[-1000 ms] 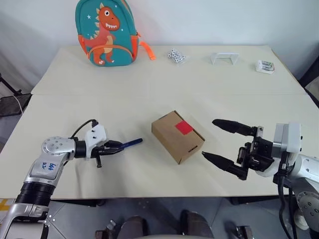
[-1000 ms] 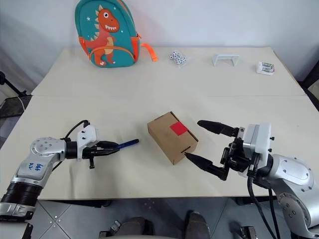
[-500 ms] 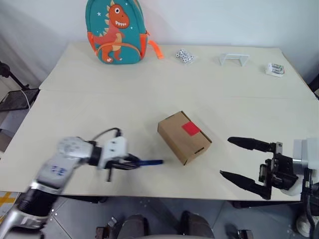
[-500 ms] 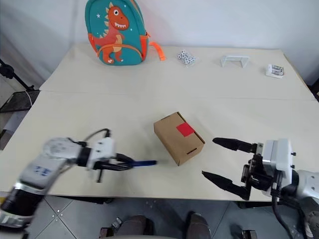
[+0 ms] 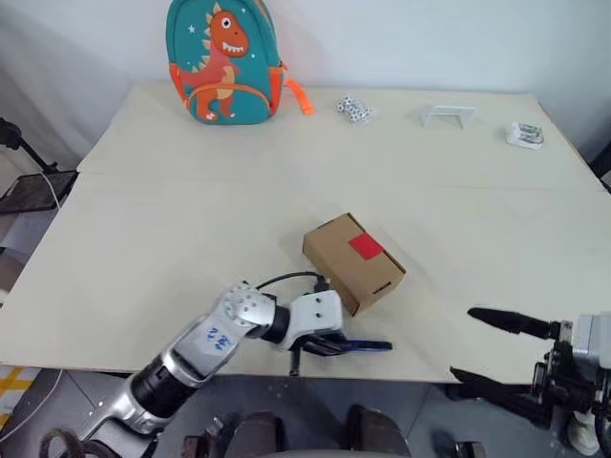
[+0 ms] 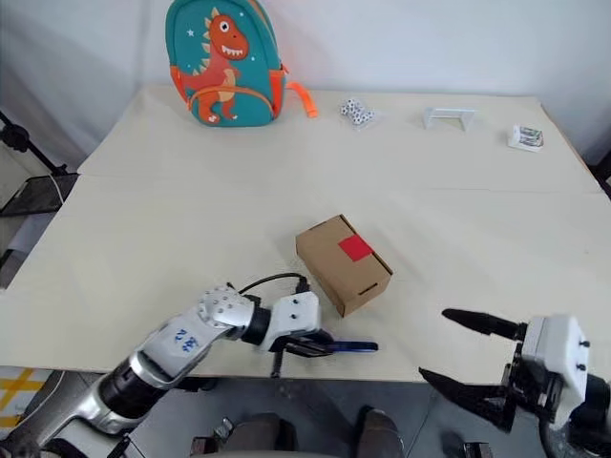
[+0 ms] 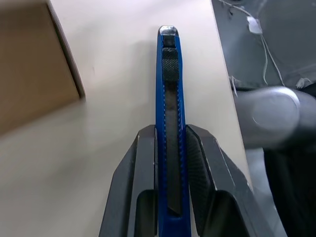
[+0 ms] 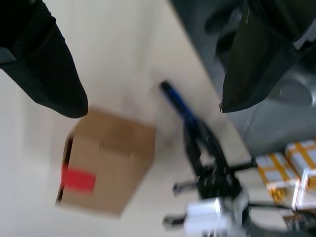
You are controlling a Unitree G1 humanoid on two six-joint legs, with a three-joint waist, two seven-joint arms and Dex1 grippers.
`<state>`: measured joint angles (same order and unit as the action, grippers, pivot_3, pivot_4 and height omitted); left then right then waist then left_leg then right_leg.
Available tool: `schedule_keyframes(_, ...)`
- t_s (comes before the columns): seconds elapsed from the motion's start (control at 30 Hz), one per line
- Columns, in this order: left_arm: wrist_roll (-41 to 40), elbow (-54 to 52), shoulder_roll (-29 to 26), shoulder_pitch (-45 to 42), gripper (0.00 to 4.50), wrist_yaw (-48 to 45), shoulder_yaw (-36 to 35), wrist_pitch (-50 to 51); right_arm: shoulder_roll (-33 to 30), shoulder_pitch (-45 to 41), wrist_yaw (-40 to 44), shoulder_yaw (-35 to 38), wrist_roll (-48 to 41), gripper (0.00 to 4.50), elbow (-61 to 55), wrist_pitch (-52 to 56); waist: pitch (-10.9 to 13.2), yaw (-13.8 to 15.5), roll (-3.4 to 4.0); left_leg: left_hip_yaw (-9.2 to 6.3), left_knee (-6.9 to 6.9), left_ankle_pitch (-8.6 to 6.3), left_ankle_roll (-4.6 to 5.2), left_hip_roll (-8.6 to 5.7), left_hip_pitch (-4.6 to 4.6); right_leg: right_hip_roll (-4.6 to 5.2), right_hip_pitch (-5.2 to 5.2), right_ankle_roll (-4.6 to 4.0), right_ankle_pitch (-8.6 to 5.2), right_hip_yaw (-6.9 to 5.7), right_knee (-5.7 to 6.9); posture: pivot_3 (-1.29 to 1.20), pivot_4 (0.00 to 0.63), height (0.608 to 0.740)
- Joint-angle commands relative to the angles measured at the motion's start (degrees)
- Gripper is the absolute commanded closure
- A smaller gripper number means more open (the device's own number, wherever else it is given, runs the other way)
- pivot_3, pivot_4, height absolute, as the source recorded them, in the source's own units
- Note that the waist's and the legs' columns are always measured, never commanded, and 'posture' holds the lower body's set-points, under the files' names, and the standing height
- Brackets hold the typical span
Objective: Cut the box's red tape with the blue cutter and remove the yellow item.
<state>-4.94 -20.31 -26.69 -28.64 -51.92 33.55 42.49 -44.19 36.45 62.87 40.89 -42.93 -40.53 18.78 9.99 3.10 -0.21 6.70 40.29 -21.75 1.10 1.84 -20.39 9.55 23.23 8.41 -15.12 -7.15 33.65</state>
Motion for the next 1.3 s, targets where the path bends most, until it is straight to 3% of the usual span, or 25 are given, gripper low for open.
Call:
schedule_keyframes(0.03,1.94,1.79,0.59,-0.86,4.03,2.14,1.14,2.29,-0.39,1.22,1.3,1.6,1.03,0.0,-1.18,-0.77,-0.01,-0.1,0.01,0.0,0.0,0.0,0.0,0.0,0.06,0.0,-0.01,0.0,0.0,0.03,0.03,0.0,0.15,0.74)
schedule_keyframes(0.17,0.82,0.83,-0.23,-1.44,4.03,0.74,1.1,3.88,-3.3,-2.22,0.38,-3.1,2.41,0.81,-1.06,1.18,-0.01,-0.24,0.0,0.02,0.01,0.0,0.01,0.02,0.11,0.0,-0.01,-0.03,0.01,0.12,0.09,0.0,0.15,0.74)
schedule_keyframes(0.5,-0.27,-1.11,-1.34,-1.48,4.03,1.27,0.44,7.93,-13.16,-24.11,-5.14,-25.71,9.95,4.34,4.94,10.89,0.0,-1.5,-0.03,0.05,0.05,0.02,0.01,0.06,0.11,0.0,0.06,-0.07,0.04,0.13,0.17,0.0,0.15,0.74)
schedule_keyframes(0.53,-0.41,-1.34,-1.43,-1.52,4.03,1.3,0.43,8.31,-13.17,-26.5,-5.36,-28.53,11.45,4.47,5.96,10.94,0.0,-1.55,-0.03,0.02,0.05,0.02,0.01,0.07,0.1,-0.01,0.06,-0.07,0.03,0.08,0.17,0.0,0.15,0.74)
schedule_keyframes(0.73,-1.12,-2.48,-1.58,-1.74,4.03,2.07,0.61,10.35,-12.16,-34.49,-6.04,-40.0,16.02,4.47,9.06,13.65,0.0,-1.57,-0.03,0.03,0.05,0.02,0.0,0.06,0.04,-0.01,0.1,-0.06,0.04,0.06,0.15,0.0,0.15,0.74)
schedule_keyframes(0.9,-1.55,-3.11,-1.32,-1.87,4.03,2.93,0.93,11.63,-9.87,-37.08,-7.47,-45.08,18.2,4.47,10.3,15.13,0.0,-1.58,-0.03,0.04,0.05,0.03,-0.01,0.06,0.02,-0.01,0.11,-0.06,0.04,0.04,0.15,0.0,0.15,0.74)
schedule_keyframes(1.3,-2.13,-5.05,-1.82,-1.54,4.03,3.76,1.59,13.43,-9.04,-39.85,-6.26,-47.7,18.95,4.47,13.1,16.51,-0.01,-1.63,-0.04,0.05,0.06,0.03,-0.01,0.06,0.03,-0.01,0.1,-0.06,0.04,0.04,0.15,0.0,0.15,0.74)
